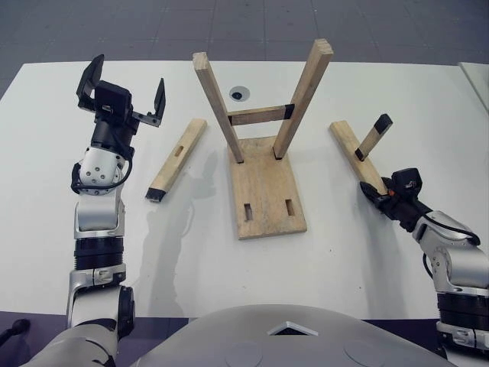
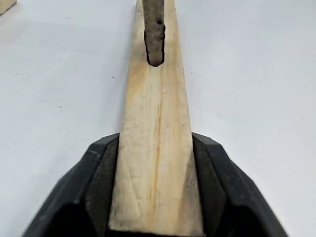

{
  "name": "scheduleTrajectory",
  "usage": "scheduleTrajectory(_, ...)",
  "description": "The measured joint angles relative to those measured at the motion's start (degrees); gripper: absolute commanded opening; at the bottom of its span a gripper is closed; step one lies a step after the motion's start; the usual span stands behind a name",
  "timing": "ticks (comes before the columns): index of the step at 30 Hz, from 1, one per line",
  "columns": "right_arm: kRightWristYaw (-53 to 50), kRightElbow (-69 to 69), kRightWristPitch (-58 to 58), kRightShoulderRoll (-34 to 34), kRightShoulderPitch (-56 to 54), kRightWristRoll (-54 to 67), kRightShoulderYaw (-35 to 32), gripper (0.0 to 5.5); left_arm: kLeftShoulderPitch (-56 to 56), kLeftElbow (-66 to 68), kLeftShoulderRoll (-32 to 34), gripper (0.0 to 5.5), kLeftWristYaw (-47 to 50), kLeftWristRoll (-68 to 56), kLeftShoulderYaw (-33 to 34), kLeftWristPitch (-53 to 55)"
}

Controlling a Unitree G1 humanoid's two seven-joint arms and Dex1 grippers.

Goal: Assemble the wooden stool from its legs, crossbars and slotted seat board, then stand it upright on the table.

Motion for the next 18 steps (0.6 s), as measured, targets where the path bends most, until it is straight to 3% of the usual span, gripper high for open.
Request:
scheduleTrajectory(5,-1.47,-2.55,3.71,2.74,-2.12,5.40,-3.45,2.04,-1.49,-0.19,-0.61,5.40,-0.72,-5.06,1.81,3.10)
scheduleTrajectory(9,-4.11,-9.43,8.15,3.54,-10.03,13.95,-9.05,2.04,-4.65,-2.54,-2.71,5.40,-1.15,-14.29,4.38,9.46)
scheduleTrajectory(18,-11.25,-17.24,19.84,2.66,-27.25,34.69,-16.27,2.04,-10.65,-14.21,-4.66,5.40,-3.45,-48.73,9.25,34.55)
